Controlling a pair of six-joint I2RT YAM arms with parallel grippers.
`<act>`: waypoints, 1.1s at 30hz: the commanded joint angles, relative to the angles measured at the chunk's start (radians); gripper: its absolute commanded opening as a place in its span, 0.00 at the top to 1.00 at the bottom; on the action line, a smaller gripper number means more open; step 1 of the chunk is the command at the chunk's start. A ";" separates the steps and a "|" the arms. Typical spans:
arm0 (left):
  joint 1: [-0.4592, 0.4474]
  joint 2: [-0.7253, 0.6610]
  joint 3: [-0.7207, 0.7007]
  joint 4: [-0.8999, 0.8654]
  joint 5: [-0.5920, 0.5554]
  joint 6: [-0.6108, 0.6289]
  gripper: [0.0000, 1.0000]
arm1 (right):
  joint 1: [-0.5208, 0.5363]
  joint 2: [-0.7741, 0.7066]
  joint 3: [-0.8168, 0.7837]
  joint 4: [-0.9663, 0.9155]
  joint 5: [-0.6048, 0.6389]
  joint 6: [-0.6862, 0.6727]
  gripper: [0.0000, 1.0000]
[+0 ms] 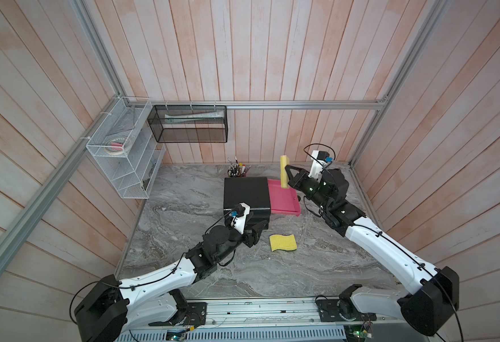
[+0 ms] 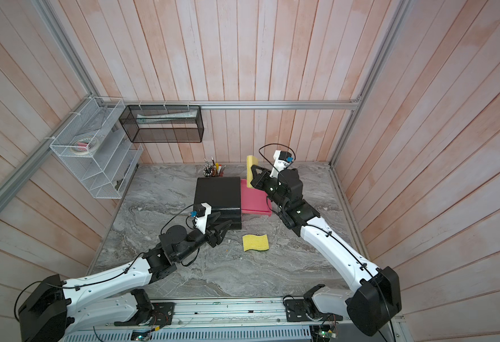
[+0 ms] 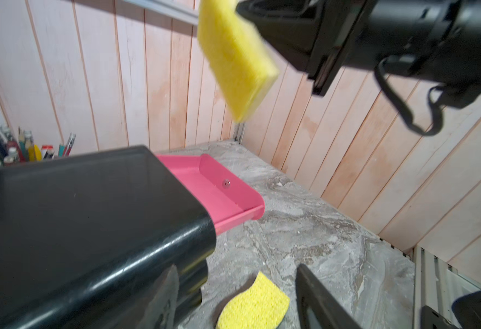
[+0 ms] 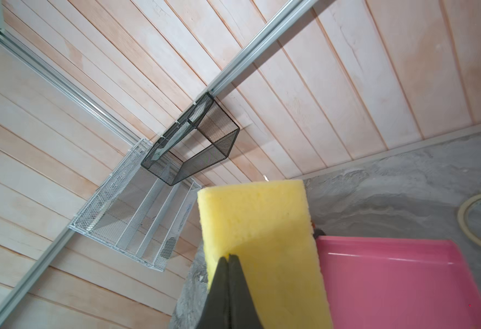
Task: Take the sponge out of the drawer
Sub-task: Pick up the sponge from the drawer.
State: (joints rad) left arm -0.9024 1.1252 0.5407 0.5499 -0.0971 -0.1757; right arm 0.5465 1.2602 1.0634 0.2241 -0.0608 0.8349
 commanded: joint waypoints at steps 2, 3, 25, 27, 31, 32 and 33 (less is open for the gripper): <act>-0.035 0.056 0.027 0.217 -0.092 0.186 0.33 | 0.003 0.002 -0.035 0.102 -0.119 0.236 1.00; -0.042 0.069 0.019 0.257 -0.107 0.208 0.33 | 0.009 0.001 -0.034 0.095 -0.116 0.246 1.00; -0.090 0.353 0.117 0.593 -0.279 0.400 0.32 | 0.081 -0.061 -0.159 0.129 -0.030 0.462 1.00; -0.089 0.362 0.121 0.593 -0.282 0.400 0.32 | 0.082 -0.067 -0.167 0.134 -0.028 0.467 1.00; -0.090 0.376 0.133 0.575 -0.281 0.397 0.33 | 0.083 -0.078 -0.183 0.147 -0.022 0.486 1.00; -0.090 0.380 0.138 0.572 -0.283 0.398 0.34 | 0.085 -0.080 -0.184 0.147 -0.022 0.488 1.00; -0.090 0.384 0.139 0.572 -0.283 0.397 0.34 | 0.085 -0.081 -0.183 0.147 -0.022 0.489 1.00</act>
State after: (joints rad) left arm -0.9897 1.4956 0.6518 1.1179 -0.3649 0.2077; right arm 0.6216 1.1984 0.8902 0.3351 -0.0982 1.3071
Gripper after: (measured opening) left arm 0.661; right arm 0.043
